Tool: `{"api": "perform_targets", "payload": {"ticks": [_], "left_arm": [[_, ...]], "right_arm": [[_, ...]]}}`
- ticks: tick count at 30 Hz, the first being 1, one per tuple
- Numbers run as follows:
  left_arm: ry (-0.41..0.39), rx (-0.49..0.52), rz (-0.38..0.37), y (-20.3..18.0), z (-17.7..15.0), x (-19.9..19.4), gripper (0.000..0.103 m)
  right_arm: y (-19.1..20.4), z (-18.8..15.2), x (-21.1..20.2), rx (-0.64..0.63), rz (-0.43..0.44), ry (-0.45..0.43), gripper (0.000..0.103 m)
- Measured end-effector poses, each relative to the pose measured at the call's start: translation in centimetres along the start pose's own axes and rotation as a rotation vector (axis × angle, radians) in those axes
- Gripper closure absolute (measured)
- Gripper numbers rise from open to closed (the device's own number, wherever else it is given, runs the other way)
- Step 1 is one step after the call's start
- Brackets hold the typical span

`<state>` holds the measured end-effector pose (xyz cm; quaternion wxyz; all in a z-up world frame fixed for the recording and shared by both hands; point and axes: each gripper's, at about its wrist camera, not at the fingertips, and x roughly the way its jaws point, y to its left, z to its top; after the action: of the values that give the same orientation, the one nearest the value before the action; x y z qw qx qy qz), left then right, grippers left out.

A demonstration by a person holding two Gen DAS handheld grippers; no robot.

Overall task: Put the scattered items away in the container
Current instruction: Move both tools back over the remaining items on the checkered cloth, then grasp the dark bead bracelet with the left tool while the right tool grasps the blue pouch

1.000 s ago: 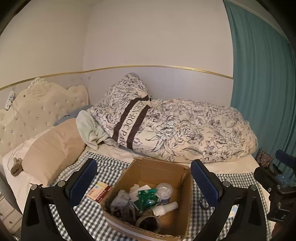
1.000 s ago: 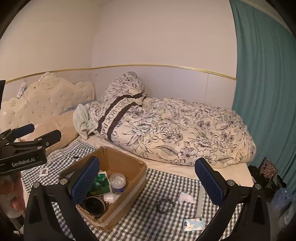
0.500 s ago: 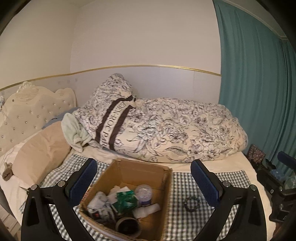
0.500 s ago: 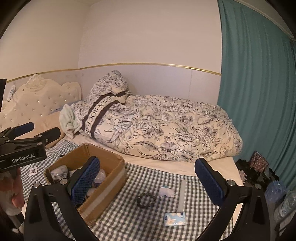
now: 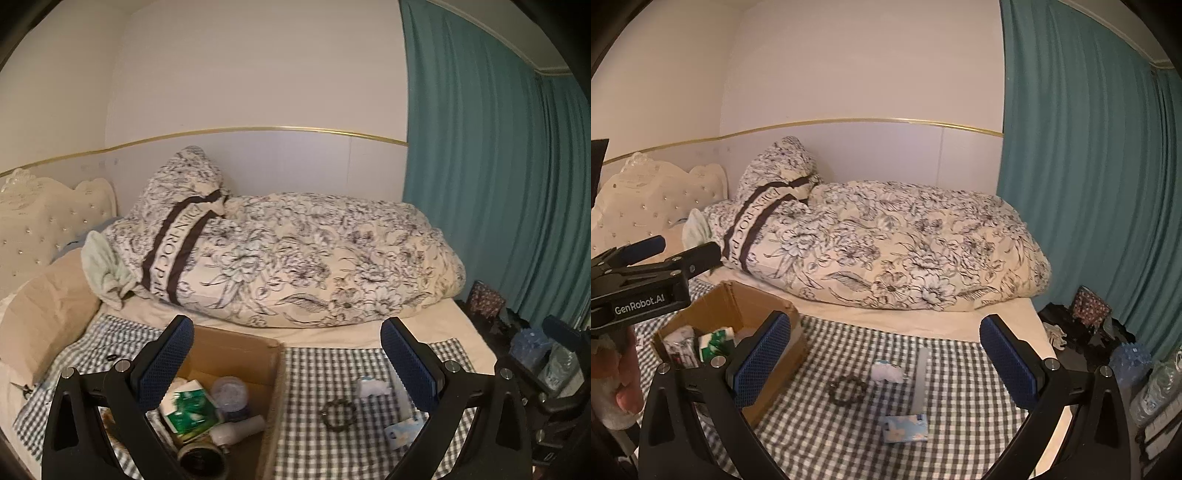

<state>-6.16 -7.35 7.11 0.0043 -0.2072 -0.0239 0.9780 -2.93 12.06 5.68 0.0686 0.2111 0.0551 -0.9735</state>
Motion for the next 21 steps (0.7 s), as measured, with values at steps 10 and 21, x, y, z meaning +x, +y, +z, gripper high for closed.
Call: {"api": "perform_targets", "payload": {"ticks": [10, 21], "left_arm": [[0.076, 0.073, -0.030, -3.6, -2.0, 4.9, 0.000], [0.166, 0.154, -0.046, -6.1, -5.2, 9.8, 0.000]], "right_arm": [[-2.6, -2.4, 3.3, 0.019, -0.018, 0.093, 0.000], [-3.6, -5.2, 7.7, 0.034, -0.022, 0.177, 0.000]]}}
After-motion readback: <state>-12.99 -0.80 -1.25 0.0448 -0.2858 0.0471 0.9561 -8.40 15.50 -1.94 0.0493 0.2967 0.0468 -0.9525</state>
